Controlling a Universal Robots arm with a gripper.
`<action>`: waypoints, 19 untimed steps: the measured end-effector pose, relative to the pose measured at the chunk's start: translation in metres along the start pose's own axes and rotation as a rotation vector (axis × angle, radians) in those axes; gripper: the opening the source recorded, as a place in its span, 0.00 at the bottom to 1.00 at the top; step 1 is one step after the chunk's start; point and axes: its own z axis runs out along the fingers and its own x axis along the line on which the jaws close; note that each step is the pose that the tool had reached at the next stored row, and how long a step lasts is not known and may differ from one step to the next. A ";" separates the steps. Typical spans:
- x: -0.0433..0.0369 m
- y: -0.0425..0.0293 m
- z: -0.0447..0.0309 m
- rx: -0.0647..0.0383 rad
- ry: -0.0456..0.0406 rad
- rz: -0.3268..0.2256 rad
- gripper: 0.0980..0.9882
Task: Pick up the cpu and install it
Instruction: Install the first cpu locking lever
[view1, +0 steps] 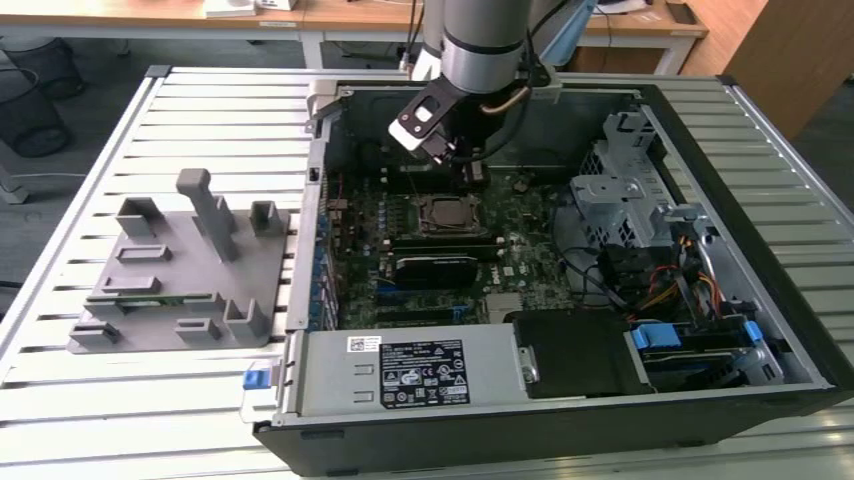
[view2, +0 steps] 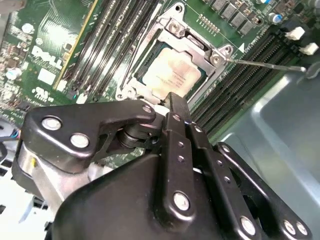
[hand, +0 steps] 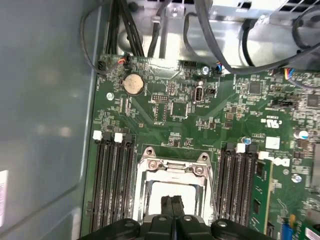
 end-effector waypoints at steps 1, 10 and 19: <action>0.0002 0.0000 -0.0033 -0.001 0.0000 0.000 0.02; 0.0016 0.0004 -0.0341 -0.007 -0.0006 0.000 0.02; 0.0018 0.0004 -0.0368 -0.002 0.0013 -0.115 0.02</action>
